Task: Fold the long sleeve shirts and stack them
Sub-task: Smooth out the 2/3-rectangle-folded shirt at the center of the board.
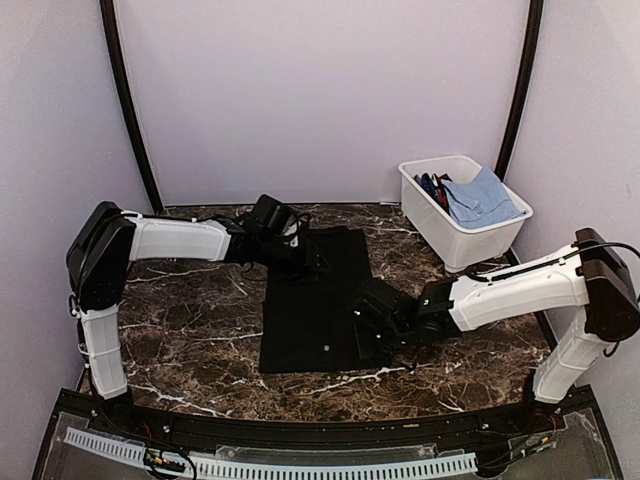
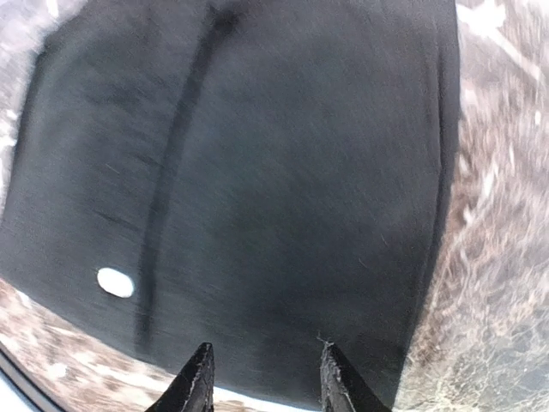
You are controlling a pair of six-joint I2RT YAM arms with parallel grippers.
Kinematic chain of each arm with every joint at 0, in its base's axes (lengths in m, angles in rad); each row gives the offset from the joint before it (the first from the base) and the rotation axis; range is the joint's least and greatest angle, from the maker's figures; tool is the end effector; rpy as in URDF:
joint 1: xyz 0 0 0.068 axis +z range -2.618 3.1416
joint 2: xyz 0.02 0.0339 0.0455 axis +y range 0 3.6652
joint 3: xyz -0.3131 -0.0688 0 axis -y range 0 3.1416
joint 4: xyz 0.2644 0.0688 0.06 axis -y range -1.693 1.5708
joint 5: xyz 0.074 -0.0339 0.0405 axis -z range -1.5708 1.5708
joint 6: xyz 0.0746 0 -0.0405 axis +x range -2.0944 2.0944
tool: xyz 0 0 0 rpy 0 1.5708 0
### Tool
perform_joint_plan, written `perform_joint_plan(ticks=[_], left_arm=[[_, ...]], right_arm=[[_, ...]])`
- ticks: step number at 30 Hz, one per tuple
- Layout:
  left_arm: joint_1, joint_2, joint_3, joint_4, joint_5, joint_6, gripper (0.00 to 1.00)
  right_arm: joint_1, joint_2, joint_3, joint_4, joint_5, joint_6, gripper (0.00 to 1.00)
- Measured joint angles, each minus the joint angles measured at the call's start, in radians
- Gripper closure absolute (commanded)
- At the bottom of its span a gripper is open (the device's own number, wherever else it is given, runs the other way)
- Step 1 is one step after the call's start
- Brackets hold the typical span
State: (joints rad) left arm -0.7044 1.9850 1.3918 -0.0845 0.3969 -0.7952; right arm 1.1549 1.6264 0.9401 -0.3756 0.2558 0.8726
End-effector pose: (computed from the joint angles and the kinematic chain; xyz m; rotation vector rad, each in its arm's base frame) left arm 0.3700 -0.3523 0.2125 0.1263 2.4952 -1.1775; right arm 0.1591 0.3136 0.1773 -0.2831 2.6177 0.4020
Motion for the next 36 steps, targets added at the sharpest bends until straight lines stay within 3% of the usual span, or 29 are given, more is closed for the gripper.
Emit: perform_joint_plan(ticks=[8, 16, 27, 36], left_arm=[[0.124, -0.322, -0.304, 0.018, -0.013, -0.002, 0.56], [0.159, -0.442, -0.537, 0.011, -0.008, -0.026, 0.55], [0.159, -0.523, -0.665, 0.008, 0.034, -0.055, 0.55], [0.134, -0.537, -0.702, -0.004, 0.05, -0.058, 0.56]], right_arm=[[0.063, 0.098, 0.255, -0.063, 0.059, -0.055, 0.6], [0.116, 0.318, 0.431, -0.152, 0.093, -0.118, 0.6], [0.163, 0.417, 0.47, -0.222, 0.101, -0.13, 0.57], [0.165, 0.386, 0.475, -0.228, 0.087, -0.131, 0.52]])
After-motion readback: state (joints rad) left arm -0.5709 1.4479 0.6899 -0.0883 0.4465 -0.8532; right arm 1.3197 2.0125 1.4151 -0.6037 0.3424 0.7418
